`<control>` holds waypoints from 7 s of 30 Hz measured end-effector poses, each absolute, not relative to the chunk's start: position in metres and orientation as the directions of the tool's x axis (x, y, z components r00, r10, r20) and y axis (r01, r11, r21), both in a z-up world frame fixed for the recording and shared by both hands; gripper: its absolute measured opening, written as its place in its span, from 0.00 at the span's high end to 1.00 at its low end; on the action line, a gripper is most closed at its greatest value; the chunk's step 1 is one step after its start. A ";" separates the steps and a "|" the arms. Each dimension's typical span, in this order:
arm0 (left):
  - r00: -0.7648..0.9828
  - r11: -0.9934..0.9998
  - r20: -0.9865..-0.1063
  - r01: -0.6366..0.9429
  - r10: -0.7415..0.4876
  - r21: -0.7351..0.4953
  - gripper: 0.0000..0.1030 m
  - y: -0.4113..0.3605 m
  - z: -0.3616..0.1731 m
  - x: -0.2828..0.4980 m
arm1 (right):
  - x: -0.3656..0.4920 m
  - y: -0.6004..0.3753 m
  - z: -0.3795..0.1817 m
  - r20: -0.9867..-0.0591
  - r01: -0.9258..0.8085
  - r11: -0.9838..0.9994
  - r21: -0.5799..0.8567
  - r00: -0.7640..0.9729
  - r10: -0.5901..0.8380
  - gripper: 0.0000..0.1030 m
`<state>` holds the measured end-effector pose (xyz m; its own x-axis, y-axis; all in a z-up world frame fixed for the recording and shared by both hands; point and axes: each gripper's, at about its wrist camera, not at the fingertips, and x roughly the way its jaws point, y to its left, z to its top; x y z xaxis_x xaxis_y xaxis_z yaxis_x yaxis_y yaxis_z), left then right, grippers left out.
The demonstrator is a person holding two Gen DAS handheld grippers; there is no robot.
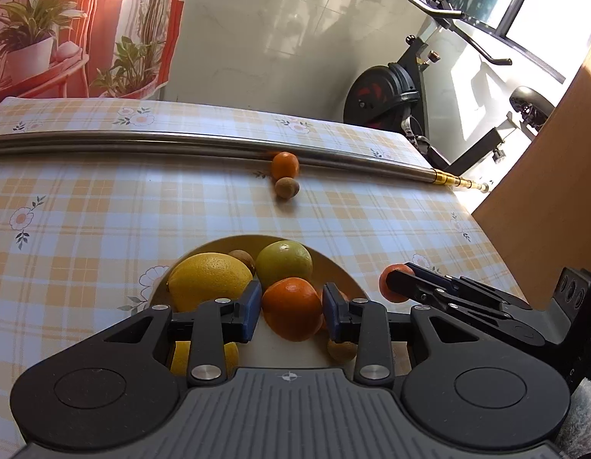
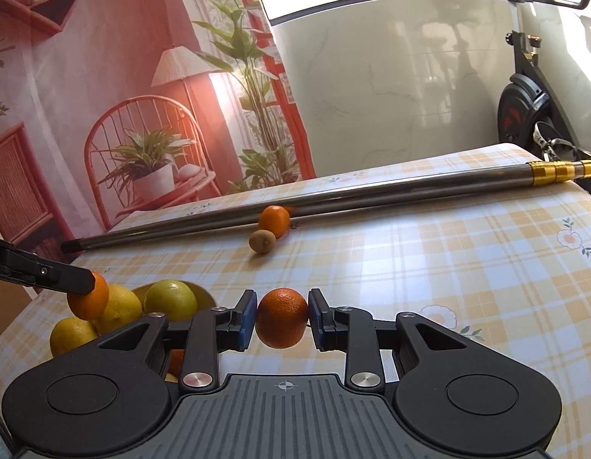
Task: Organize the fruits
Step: 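Carry the tangerine over the plate with the left gripper while the right gripper carries its tangerine, then lower and release the tangerine in the plate with the left gripper while the right gripper releases its tangerine, then move both open grippers back to the last tangerine and kiwi by the rod, then close the right gripper around the brown kiwi and lift it, then close the left gripper around the last tangerine and lift it, then carry and release the tangerine in the plate with the left gripper while the right gripper carries the kiwi there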
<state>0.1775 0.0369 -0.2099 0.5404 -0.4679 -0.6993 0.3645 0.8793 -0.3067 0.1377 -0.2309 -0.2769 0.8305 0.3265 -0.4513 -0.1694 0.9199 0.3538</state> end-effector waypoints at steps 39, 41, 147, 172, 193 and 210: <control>0.514 0.881 -0.719 0.336 -0.469 -0.334 0.64 0.049 -0.228 0.168 | 0.099 -0.157 -0.262 -0.534 -0.402 0.821 0.406 0.625 0.570 0.75; 0.514 0.880 -0.718 0.336 -0.469 -0.335 0.64 0.050 -0.228 0.169 | 0.097 -0.158 -0.261 -0.529 -0.411 0.812 0.414 0.618 0.582 0.74; 0.782 0.985 -0.601 0.100 -0.164 -0.139 0.63 0.094 -0.165 0.253 | 0.308 -0.160 -0.292 -0.605 -0.304 0.934 0.185 0.714 0.353 0.75; 0.629 0.900 -0.673 0.414 -0.391 -0.136 0.59 -0.041 -0.203 0.317 | 0.233 -0.253 -0.293 -0.476 -0.086 0.958 0.272 0.854 0.212 0.74; 0.506 0.923 -0.790 0.332 -0.347 -0.193 0.59 -0.052 -0.252 0.375 | 0.228 -0.262 -0.294 -0.444 -0.130 0.937 0.324 0.854 0.272 0.74; 0.562 0.905 -0.738 0.396 -0.374 -0.157 0.64 -0.047 -0.222 0.335 | 0.225 -0.263 -0.293 -0.433 -0.136 0.934 0.331 0.857 0.279 0.74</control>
